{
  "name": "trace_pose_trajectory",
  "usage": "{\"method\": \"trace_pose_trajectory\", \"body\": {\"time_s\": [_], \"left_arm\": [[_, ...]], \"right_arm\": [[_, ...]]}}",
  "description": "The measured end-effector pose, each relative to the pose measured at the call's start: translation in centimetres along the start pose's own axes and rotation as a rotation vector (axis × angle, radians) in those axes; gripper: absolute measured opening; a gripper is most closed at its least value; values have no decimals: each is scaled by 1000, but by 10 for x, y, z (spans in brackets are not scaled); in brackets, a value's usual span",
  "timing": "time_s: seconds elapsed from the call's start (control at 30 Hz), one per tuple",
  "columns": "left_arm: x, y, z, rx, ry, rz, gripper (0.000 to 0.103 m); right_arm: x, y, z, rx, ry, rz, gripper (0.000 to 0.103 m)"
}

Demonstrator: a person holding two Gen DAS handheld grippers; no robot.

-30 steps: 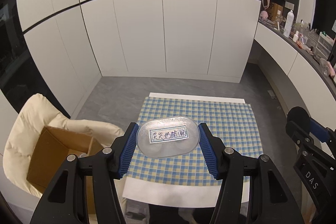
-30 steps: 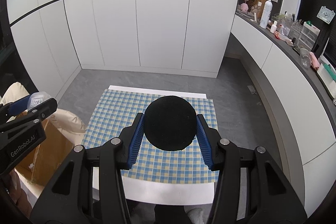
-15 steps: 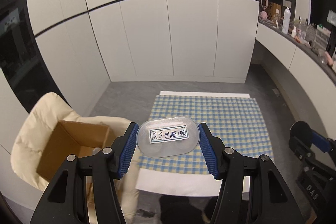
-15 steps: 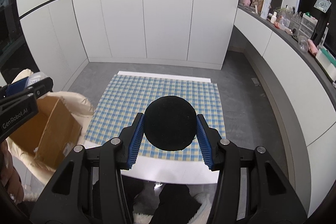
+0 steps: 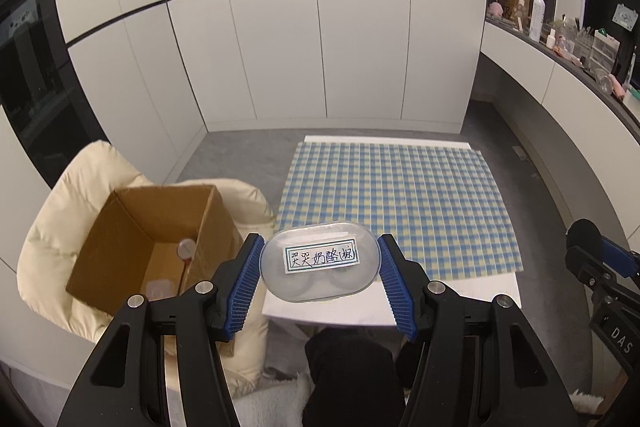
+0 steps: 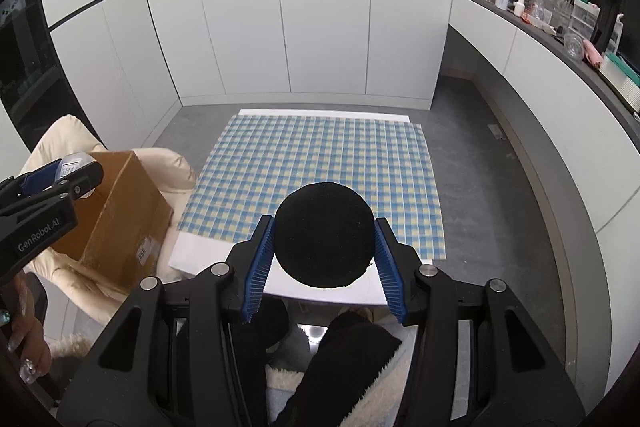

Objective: Organize objects
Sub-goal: 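Lift the clear container and black puff off the cloth with both tools, then carry the clear container and black puff over the cardboard box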

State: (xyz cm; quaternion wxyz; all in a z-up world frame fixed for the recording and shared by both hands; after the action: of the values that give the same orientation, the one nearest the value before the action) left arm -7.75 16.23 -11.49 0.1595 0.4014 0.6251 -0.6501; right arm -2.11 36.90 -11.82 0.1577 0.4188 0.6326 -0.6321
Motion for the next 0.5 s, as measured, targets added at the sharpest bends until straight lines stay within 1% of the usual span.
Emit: {"method": "trace_pose_trajectory", "body": {"time_s": [0.13, 0.3, 0.5], "left_arm": [[0, 17, 3, 15, -12, 15, 58], [2, 42, 4, 3, 24, 54, 58], [-8, 61, 12, -6, 19, 53, 58]], "right_arm": [[0, 15, -5, 23, -12, 23, 51], [1, 35, -11, 30, -10, 50, 51], [-2, 53, -18, 34, 0, 62, 51]]}}
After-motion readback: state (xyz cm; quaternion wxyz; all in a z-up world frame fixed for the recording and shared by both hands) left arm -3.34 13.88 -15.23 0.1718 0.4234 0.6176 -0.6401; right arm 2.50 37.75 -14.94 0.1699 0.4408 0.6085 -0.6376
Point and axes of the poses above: each gripper's, at about its wrist camera, not at the fingertips, and x roughly the way its jaws point, z to its left, y to its underside, the point moved 9 cm from there along x, roughly the way its jaws point, and after that the axes turned 14 degrees about y, right-handed, at the moved point
